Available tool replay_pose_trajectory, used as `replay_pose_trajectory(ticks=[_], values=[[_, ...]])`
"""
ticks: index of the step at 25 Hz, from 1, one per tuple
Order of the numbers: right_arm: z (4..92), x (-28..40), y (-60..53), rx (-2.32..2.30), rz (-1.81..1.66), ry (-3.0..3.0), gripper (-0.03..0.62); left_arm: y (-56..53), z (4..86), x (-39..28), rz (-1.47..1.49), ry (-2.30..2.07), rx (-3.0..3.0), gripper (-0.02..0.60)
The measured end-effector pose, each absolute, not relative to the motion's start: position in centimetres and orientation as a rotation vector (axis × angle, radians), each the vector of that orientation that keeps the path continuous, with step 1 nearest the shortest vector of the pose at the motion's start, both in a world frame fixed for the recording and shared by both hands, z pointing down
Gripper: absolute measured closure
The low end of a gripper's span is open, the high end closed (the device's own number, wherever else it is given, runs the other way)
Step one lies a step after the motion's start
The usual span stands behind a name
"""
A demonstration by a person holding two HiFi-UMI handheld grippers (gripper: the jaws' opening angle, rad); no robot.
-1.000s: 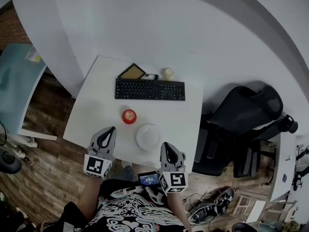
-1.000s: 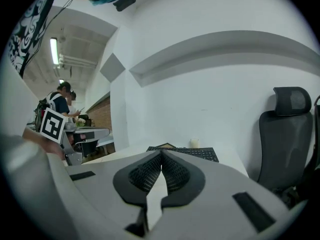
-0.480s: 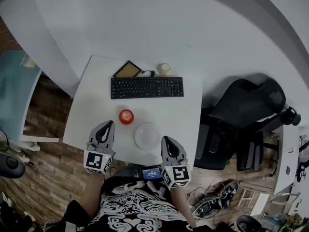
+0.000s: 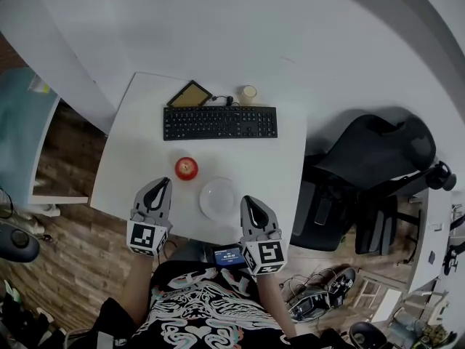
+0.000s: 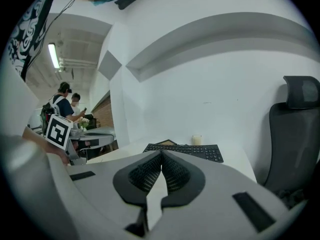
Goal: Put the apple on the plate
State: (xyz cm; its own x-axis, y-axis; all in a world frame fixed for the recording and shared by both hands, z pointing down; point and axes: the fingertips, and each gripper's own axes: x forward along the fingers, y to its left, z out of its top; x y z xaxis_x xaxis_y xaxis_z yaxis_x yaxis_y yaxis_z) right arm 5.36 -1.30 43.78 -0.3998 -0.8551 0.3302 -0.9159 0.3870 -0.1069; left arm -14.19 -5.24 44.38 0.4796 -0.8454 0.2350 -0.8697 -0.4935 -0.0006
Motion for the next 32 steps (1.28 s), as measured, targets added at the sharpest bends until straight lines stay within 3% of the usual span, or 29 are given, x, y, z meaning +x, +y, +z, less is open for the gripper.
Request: replay_pose_trajectory(ticks=[15, 21, 26, 32], values=[[49.6, 3.0, -1.5, 1.349, 0.491, -2.417, 0.566, -4.6, 50.9, -13.6, 0.45, -1.463, 2.502, 0.553], [50.8, 2.0, -2.5, 1.287, 0.47, -2.405, 0.566, -5.1, 52.7, -13.7, 0.478, -1.438, 2.474, 0.481], [52.2, 0.7, -3.7, 1.223, 0.488, -2.396, 0.566, -6.1, 54.4, -13.5, 0.531, -1.374, 2.467, 0.348], [53.3, -1.0, -5.7, 1.171, 0.545, -2.401, 0.566, -7.9, 56.2, -13.3, 0.585, -1.353, 2.469, 0.265]])
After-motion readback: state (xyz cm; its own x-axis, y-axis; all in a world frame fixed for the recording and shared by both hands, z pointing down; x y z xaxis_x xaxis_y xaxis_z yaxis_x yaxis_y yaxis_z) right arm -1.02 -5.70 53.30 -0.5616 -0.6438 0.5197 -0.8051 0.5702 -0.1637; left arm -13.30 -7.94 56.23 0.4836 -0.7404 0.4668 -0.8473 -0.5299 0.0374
